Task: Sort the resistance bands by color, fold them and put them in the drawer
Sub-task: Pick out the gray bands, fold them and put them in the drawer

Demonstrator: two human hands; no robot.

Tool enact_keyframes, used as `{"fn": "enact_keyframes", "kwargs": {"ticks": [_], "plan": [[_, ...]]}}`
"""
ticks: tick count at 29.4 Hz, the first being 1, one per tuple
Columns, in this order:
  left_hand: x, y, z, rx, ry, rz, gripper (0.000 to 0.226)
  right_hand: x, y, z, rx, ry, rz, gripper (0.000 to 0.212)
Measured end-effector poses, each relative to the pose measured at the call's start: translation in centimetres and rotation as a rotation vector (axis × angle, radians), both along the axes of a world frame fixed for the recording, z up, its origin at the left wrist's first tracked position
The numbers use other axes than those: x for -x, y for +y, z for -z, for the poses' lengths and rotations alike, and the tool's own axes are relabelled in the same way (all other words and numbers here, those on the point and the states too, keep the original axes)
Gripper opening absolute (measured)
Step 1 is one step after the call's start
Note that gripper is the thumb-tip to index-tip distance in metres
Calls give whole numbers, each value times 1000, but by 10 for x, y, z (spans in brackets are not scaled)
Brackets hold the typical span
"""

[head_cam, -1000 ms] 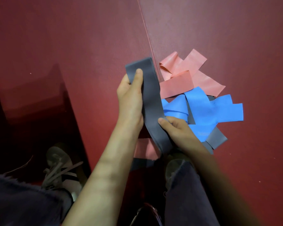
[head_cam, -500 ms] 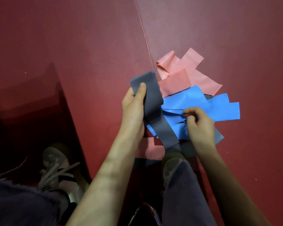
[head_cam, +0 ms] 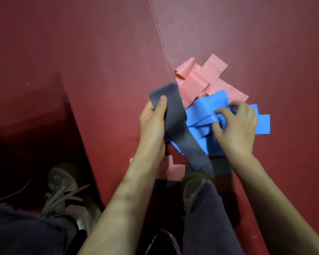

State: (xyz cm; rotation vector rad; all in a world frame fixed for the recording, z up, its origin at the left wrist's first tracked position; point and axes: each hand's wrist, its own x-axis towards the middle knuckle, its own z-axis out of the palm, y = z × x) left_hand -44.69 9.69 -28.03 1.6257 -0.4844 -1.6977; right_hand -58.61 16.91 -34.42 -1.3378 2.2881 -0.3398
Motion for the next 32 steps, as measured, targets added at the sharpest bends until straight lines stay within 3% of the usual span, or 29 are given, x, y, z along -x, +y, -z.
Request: {"fn": "enact_keyframes", "kwargs": {"ticks": [6,10,13,15,19,23,26,29,32], "plan": [[2,2,-1,-3,-40,-17,21,-41,-10,-8,270,117,-338,11],[-6,2,0,-12,-86,-35,22,-59,0,-3,179,-112,-393,28],[-11,6,1,-29,-81,-45,21,-53,8,-2,36,-279,-324,48],[-10,8,1,-40,-70,-41,20,-43,10,-4,23,-273,-287,49],[-4,9,1,-46,-57,-30,20,-25,3,-11,175,-233,-170,36],[-1,8,2,-47,-54,-11,22,-9,-10,-20,326,-255,132,37],[-2,7,1,-45,-53,-6,22,2,-22,-11,108,-253,266,40],[-4,7,1,-52,-58,-9,22,9,-26,-4,-141,-161,214,40],[-4,8,1,-57,-73,-6,22,6,-27,-9,-1,-131,201,18]]}}
